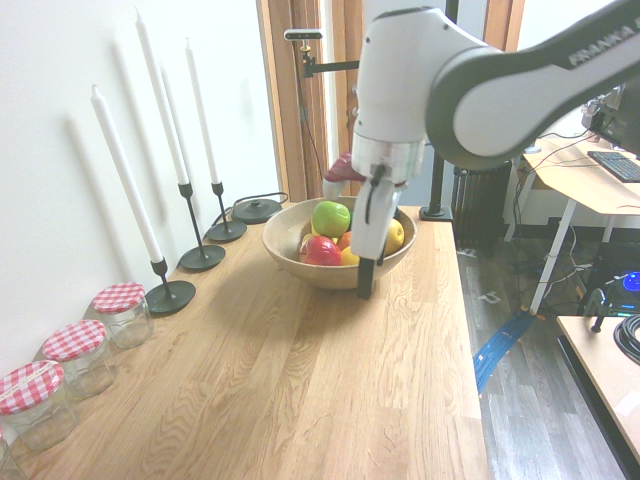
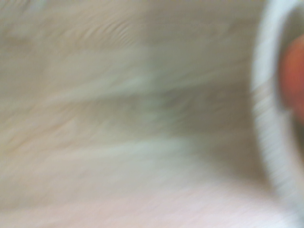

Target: Take red apple out of the basket

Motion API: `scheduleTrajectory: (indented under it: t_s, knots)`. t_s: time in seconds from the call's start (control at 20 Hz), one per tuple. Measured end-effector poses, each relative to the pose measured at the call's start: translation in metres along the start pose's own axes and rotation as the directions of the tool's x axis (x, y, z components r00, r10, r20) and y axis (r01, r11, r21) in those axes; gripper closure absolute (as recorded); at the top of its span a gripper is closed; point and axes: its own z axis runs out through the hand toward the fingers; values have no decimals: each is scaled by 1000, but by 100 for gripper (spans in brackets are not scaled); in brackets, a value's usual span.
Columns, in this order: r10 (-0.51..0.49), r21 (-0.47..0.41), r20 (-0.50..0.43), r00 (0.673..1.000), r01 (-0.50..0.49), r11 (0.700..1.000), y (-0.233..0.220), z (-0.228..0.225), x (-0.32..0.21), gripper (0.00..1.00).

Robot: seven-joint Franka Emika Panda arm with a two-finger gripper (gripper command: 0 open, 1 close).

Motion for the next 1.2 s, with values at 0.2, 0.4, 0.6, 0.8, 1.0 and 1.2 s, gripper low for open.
scheduleTrajectory:
  t_s: [0.2, 0.4, 0.6, 0.8, 1.0, 1.2]
  knots:
    - [65, -13, -7, 998, -65, 998, 14, -1, 54, 0]
    - [95, -48, -1, 996, -95, 994, 26, 5, 94, 0]
    - [102, -60, -7, 995, -102, 993, 22, 10, 120, 0]
    - [112, -65, 11, 994, -111, 992, 15, 21, 140, 0]
    - [96, -77, 37, 995, -93, 993, 3, 42, 148, 0]
    - [74, -93, 53, 996, -69, 993, -13, 61, 149, 0]
